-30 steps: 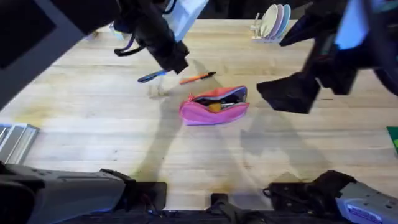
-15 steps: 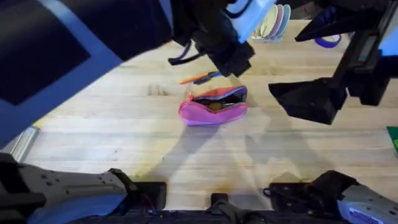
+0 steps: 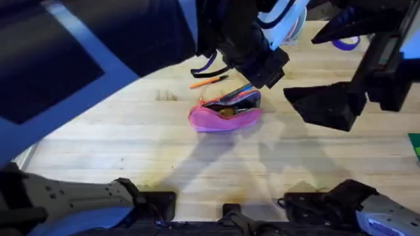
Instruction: Unzip the bag, pick up the pens from the table one at a time and place them inside, then zip the bag closed.
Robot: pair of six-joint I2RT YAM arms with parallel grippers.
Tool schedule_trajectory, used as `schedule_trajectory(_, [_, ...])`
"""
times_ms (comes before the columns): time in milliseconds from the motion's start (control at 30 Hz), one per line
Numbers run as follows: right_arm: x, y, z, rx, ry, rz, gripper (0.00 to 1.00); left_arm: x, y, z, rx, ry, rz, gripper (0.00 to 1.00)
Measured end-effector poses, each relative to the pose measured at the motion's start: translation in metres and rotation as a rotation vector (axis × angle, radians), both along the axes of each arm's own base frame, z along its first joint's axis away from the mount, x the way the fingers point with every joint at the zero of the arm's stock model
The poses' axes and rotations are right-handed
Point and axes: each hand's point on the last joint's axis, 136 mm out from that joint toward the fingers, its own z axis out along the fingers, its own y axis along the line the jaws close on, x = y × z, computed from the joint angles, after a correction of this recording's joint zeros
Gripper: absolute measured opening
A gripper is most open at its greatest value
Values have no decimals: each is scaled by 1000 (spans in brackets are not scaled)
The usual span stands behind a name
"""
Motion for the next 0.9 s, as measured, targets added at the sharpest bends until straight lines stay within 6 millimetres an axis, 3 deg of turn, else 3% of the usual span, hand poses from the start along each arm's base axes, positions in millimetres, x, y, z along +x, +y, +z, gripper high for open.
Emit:
schedule_trajectory(200, [0, 0, 0, 2, 1, -2, 997, 3, -2, -10, 9, 32, 23, 42])
schedule_trajectory(433, [0, 0, 0, 1, 3, -2, 998, 9, -7, -55, 97, 115, 36, 43])
schedule_trajectory(467, [-1, -1, -1, -1, 9, -3, 997, 13, -5, -65, 129, 119, 49, 43])
schedule_trajectory(733, [-1, -1, -1, 0, 9, -4, 998, 5, 16, -84, 250, 160, 58, 43])
schedule_trajectory(900, [-1, -1, -1, 0, 9, -4, 998, 2, 19, -105, 308, 206, 45, 43])
